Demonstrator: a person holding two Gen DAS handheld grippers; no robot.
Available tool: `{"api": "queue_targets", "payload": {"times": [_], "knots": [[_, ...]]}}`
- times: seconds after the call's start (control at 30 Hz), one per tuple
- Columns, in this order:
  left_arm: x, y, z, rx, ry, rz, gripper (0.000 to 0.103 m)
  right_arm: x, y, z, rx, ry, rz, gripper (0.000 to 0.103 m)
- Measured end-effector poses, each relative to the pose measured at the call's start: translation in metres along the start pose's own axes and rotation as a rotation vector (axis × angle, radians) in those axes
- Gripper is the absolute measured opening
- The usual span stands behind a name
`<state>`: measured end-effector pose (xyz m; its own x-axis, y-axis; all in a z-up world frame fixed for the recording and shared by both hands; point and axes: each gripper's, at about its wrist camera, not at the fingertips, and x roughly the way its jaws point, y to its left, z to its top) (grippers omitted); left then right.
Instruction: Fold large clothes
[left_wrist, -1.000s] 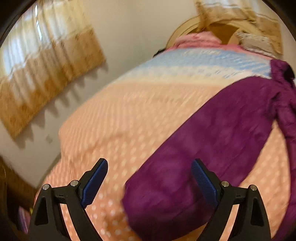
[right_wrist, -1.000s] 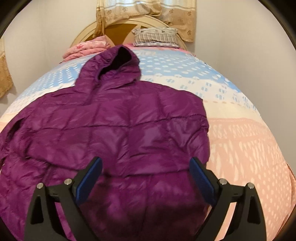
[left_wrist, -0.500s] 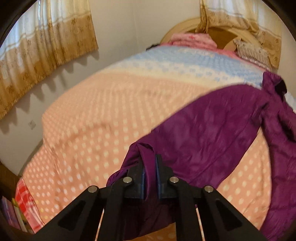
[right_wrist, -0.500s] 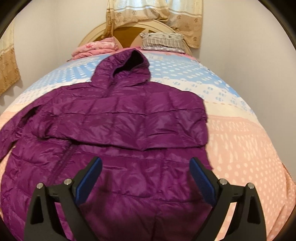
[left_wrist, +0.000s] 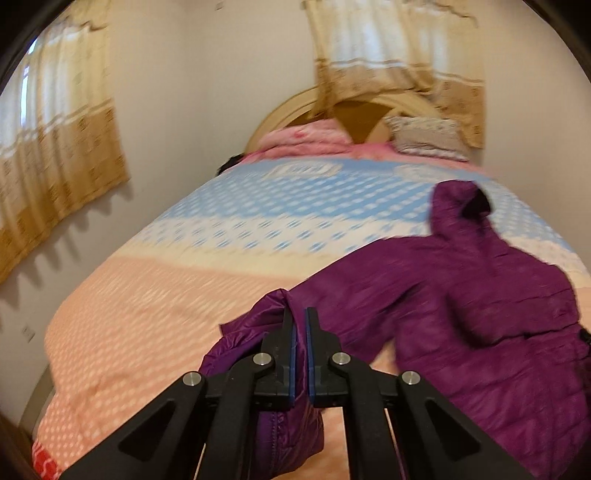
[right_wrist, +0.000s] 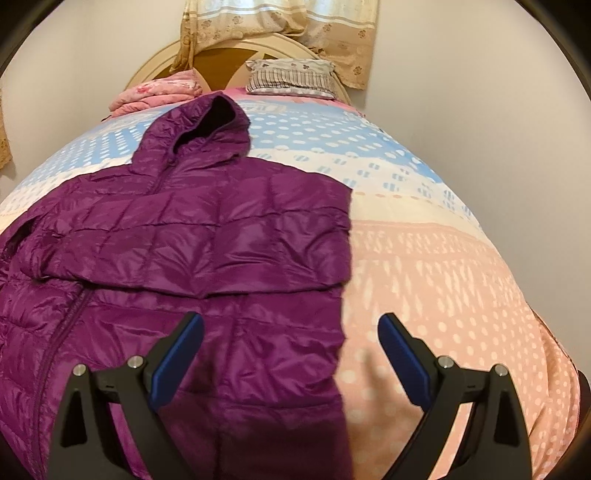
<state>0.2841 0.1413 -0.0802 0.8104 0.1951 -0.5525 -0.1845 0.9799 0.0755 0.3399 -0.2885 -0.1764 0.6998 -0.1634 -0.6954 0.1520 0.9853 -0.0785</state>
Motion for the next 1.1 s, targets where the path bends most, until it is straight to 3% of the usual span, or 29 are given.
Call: {"api": "queue_targets", "payload": {"times": [0.3, 0.6, 0.8, 0.97, 1.0, 1.07, 1.1], "knots": [[0.000, -0.117, 0.037, 0.105, -0.062, -0.161, 0.003, -0.002, -0.027, -0.011, 0.046, -0.002, -0.002, 0.097], [0.014, -0.228, 0.041, 0.179, -0.063, -0.296, 0.004, 0.007, -0.036, -0.022, 0.076, 0.008, 0.026, 0.097], [0.027, -0.277, 0.027, 0.233, -0.026, -0.377, 0.005, 0.012, -0.036, -0.030, 0.067, 0.020, 0.038, 0.097], [0.030, -0.272, 0.027, 0.223, -0.020, -0.394, 0.007, 0.008, -0.040, -0.028, 0.081, 0.022, 0.040, 0.097], [0.028, -0.263, 0.029, 0.209, -0.029, -0.390, 0.008, 0.005, -0.040, -0.026, 0.081, 0.017, 0.039, 0.097], [0.026, -0.246, 0.033, 0.180, -0.038, -0.400, 0.024, -0.004, -0.040, -0.020, 0.090, 0.001, 0.046, 0.097], [0.024, -0.237, 0.035, 0.168, -0.051, -0.396, 0.051, -0.007, -0.040, -0.016, 0.093, -0.007, 0.053, 0.097]]}}
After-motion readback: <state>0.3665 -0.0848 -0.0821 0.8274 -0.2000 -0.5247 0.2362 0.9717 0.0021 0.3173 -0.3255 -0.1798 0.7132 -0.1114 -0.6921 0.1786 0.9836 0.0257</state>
